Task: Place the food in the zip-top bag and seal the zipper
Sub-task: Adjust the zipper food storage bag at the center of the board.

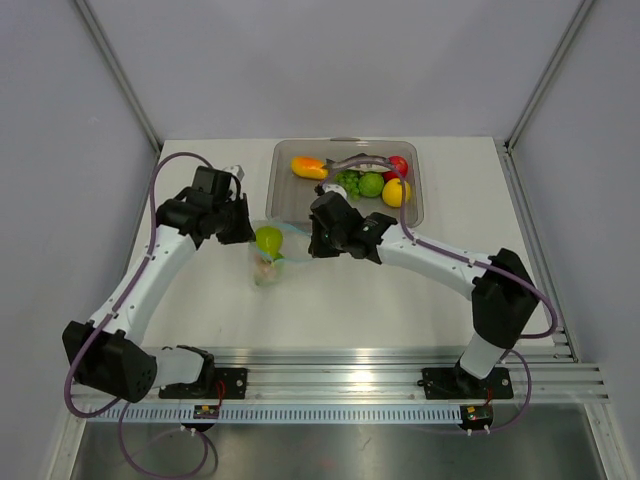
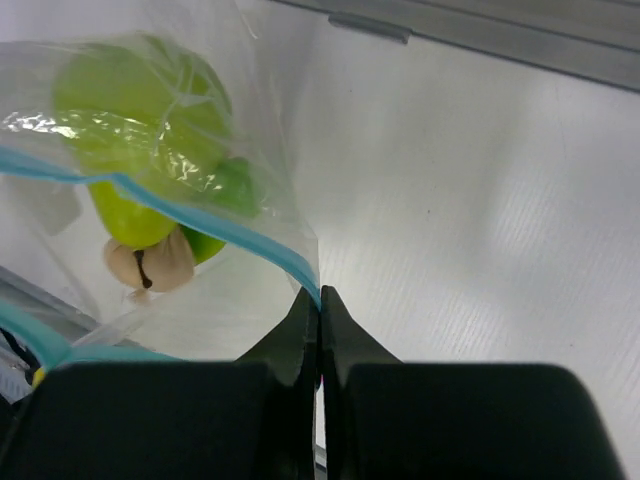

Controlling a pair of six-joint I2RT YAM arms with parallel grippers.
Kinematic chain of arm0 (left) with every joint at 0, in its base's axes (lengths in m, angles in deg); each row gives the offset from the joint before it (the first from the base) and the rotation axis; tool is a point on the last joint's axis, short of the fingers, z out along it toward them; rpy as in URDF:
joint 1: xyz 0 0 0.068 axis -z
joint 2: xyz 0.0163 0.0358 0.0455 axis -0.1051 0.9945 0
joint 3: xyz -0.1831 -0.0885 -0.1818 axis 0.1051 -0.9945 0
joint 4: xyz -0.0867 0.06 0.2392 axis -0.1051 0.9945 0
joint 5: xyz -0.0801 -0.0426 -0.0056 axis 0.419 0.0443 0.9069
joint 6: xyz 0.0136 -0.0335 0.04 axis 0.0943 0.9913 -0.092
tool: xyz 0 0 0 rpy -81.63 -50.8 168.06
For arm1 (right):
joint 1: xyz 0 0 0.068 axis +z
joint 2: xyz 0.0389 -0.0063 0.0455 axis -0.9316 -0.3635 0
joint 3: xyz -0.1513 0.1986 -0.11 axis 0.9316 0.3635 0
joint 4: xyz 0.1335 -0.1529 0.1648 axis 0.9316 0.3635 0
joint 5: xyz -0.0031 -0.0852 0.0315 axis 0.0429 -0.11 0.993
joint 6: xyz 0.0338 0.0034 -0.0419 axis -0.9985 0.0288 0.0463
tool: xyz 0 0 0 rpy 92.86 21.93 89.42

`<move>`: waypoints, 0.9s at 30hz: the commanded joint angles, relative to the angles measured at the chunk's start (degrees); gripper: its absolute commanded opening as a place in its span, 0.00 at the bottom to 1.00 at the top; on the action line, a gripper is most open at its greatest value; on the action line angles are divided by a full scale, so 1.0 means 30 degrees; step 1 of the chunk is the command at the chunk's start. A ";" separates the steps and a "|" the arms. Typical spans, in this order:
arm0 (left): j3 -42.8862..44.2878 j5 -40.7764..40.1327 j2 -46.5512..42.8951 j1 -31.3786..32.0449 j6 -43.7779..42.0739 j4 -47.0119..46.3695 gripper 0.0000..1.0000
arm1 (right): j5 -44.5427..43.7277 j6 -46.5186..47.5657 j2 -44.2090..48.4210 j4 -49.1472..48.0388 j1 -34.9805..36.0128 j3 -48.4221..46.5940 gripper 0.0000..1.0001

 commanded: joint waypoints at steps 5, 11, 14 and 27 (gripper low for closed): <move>0.0909 0.0410 0.0155 0.1387 0.0051 -0.0021 0.00 | 0.0979 0.0591 0.0410 0.0214 0.0413 -0.3428 0.00; 0.3754 -0.0086 -0.1192 0.1623 -0.0037 0.0600 0.00 | 0.1247 0.0769 0.1700 -0.0456 0.0679 -0.3442 0.00; 0.2119 0.0142 -0.0638 0.1623 0.0256 -0.0217 0.00 | 0.0952 0.0536 0.0855 -0.0604 0.0679 -0.1975 0.00; 0.1835 -0.0378 -0.1186 0.1946 0.0433 0.0684 0.00 | 0.0924 0.0388 0.1108 -0.0106 0.0679 -0.0945 0.00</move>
